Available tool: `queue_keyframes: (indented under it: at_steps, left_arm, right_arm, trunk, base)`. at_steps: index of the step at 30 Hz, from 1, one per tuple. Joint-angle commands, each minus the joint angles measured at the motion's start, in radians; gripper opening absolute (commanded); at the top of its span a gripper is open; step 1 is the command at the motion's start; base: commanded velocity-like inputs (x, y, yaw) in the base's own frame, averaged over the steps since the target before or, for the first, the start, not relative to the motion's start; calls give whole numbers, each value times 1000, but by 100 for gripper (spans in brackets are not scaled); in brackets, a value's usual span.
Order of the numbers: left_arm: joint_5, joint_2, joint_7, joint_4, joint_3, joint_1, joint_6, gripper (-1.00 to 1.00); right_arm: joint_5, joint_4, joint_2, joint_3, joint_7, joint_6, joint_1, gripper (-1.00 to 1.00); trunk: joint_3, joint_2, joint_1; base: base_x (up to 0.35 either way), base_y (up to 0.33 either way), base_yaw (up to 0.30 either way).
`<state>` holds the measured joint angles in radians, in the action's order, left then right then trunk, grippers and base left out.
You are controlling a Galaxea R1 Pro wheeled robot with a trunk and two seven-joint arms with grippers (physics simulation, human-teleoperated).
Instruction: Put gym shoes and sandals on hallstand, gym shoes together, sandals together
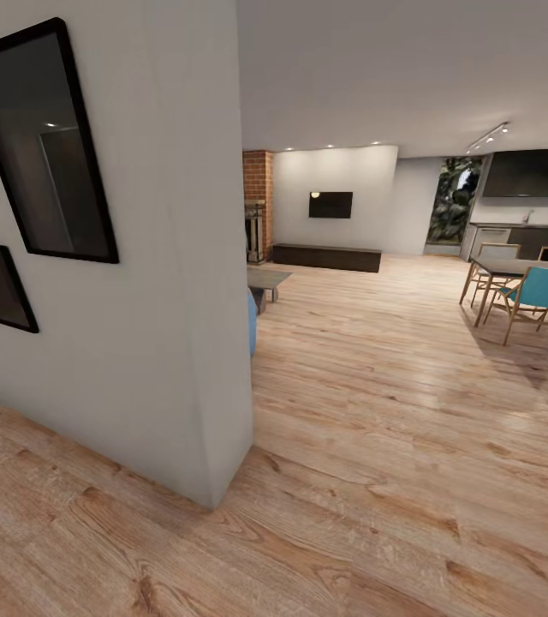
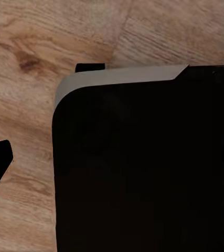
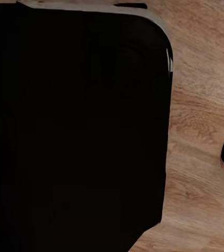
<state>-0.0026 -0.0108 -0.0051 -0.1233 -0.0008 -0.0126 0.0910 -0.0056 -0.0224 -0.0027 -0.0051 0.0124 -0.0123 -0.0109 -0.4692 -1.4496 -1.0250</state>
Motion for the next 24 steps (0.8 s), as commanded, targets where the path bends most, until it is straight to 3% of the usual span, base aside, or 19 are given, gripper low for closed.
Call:
queue_keyframes:
  at_steps: [1,5,6,12,14,24]
  left_arm:
    - [-1,0,0,-7,0,0,7,100]
    - [-2,-1,-1,-30,-1,2,15,100]
    - [-3,-1,-2,-502,-2,10,19,100]
    - [-2,-1,-2,-511,-2,48,59,100]
    - [4,-1,-2,-508,-1,61,117,100]
    - [30,0,-3,-463,1,65,137,100]
  right_arm:
    - [-1,-6,0,0,2,-2,-1,100]
    - [-1,-28,-1,-1,4,-6,0,100]
    - [3,-251,0,-1,6,-7,0,100]
    - [7,-269,0,0,6,-8,0,100]
    - [6,-274,-5,0,6,-8,-1,100]
    - [8,-274,-1,0,6,-8,-1,100]
  trunk:
    - [-1,0,0]
    - [-1,0,0]
    - [-1,0,0]
    - [-1,0,0]
    - [-1,0,0]
    - [-3,0,0]
  base:
    - [0,0,0]
    - [0,0,0]
    - [0,0,0]
    - [0,0,0]
    - [0,0,0]
    - [0,0,112]
